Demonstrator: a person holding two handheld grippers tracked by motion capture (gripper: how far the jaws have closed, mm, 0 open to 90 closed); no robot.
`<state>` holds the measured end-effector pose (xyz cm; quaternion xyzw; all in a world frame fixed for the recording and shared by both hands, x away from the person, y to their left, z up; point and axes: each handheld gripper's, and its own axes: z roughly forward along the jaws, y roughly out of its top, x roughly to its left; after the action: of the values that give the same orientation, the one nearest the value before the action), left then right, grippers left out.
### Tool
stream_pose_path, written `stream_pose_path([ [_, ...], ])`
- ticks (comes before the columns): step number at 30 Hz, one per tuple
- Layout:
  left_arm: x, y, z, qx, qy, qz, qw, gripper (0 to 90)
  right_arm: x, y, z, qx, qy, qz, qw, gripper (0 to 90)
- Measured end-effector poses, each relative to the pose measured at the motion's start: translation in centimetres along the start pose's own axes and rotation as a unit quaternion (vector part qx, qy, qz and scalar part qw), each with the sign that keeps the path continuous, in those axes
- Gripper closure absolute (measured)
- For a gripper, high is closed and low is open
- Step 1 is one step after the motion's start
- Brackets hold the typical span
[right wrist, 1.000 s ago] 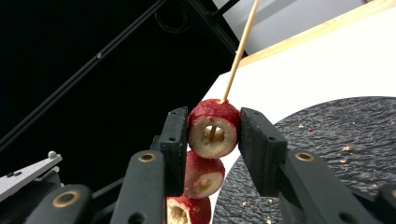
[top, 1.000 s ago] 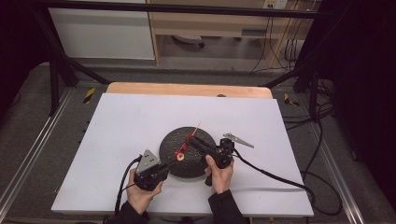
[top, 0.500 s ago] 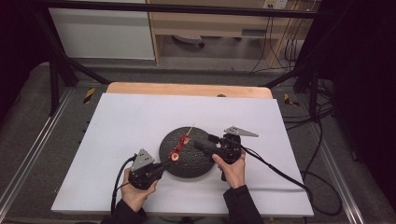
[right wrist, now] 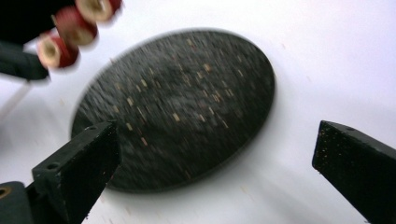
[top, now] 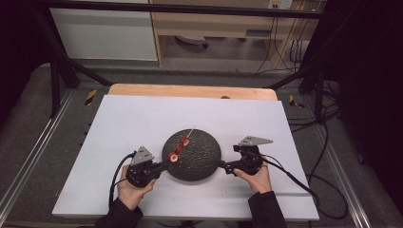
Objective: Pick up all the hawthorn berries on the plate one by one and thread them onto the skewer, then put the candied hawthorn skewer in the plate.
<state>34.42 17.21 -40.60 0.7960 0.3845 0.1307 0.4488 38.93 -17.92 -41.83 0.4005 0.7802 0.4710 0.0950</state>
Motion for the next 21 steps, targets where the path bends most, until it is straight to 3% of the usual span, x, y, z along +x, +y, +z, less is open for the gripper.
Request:
stream_pose_path([
  [5, 0.2, 1.2, 0.1, 0.019, 0.004, 0.016, 0.9997, 88.4, -1.1, -1.8, -1.2, 0.016, -0.016, -0.004, 0.9997, 0.7],
  [12, 0.3, 2.7, 0.6, 0.050, 0.011, 0.033, 0.9981, 88.4, -2.4, -3.5, -3.1, 0.017, -0.023, -0.006, 0.9996, 0.5],
  [21, 0.7, 3.5, 3.5, 0.106, 0.018, 0.028, 0.9939, 88.4, -3.3, -5.1, -4.3, 0.015, -0.022, -0.006, 0.9996, 0.6],
])
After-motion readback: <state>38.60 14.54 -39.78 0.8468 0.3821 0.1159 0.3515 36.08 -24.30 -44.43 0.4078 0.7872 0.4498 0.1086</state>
